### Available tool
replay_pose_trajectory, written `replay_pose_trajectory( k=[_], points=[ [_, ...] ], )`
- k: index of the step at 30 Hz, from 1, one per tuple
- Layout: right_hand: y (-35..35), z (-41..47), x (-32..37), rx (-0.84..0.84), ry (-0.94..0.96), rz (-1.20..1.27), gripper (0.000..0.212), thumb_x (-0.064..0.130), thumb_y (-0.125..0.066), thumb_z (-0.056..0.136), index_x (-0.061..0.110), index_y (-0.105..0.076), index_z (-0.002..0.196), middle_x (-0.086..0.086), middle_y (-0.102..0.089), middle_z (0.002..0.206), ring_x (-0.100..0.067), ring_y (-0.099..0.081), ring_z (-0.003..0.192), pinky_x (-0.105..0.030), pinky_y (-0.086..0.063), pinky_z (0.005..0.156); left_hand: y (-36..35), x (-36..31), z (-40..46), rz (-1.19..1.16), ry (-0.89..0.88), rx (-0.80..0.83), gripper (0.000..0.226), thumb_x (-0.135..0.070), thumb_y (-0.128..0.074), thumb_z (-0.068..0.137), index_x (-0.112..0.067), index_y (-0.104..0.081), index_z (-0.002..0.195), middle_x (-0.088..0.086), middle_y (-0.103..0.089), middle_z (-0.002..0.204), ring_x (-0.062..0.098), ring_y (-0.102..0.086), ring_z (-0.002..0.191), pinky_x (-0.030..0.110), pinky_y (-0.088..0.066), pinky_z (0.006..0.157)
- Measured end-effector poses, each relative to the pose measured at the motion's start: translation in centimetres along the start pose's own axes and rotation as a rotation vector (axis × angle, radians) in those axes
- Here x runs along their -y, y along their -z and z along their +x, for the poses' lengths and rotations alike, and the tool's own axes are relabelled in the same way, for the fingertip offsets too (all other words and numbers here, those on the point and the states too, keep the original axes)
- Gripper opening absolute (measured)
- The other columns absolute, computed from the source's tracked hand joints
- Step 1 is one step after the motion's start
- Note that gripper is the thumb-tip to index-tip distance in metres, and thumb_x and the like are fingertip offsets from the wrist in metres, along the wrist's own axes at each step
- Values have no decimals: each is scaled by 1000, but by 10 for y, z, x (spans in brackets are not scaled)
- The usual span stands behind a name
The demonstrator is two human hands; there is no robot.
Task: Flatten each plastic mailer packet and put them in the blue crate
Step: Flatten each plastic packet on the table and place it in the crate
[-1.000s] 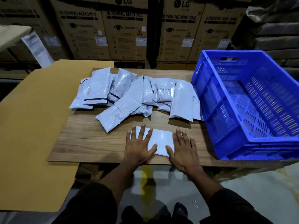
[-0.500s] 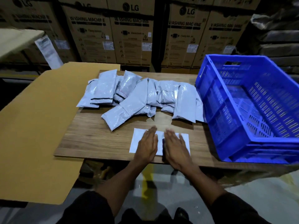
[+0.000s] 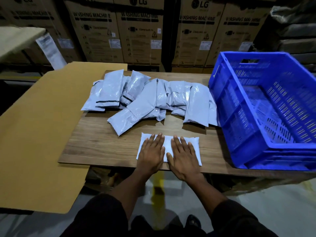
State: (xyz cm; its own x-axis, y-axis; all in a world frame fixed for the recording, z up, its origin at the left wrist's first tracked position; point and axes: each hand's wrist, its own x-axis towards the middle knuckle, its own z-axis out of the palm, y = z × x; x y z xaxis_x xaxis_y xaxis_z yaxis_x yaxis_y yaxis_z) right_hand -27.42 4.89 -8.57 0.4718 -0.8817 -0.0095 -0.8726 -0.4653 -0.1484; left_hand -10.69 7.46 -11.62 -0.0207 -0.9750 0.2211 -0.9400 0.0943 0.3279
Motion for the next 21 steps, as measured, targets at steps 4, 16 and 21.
replay_pose_trajectory(
  k=[4,16,21],
  points=[
    [1,-4,-11,13,-48,-27,70,56,-20,98,15,-32,154,-2,-22,164,-26,-16,152,-48,-12,121,7,1,1,89,91,31,60,-48,-33,102,-14,-48,149,8,-39,158,34,-36,146,53,-32,116],
    [32,-15,-50,136,-208,-40,71,53,-13,103,10,-4,159,-7,6,167,-21,9,153,-56,4,120,34,-4,7,-28,320,33,75,-49,-5,101,-1,-24,156,15,-21,165,29,-12,154,43,4,123],
    [20,5,-8,72,164,-62,73,43,0,95,10,-14,158,-8,-9,166,-25,-5,154,-53,4,120,31,-33,13,-546,274,-44,54,-34,-29,103,-4,-50,144,12,-56,144,28,-51,134,32,-32,113]
  ],
)
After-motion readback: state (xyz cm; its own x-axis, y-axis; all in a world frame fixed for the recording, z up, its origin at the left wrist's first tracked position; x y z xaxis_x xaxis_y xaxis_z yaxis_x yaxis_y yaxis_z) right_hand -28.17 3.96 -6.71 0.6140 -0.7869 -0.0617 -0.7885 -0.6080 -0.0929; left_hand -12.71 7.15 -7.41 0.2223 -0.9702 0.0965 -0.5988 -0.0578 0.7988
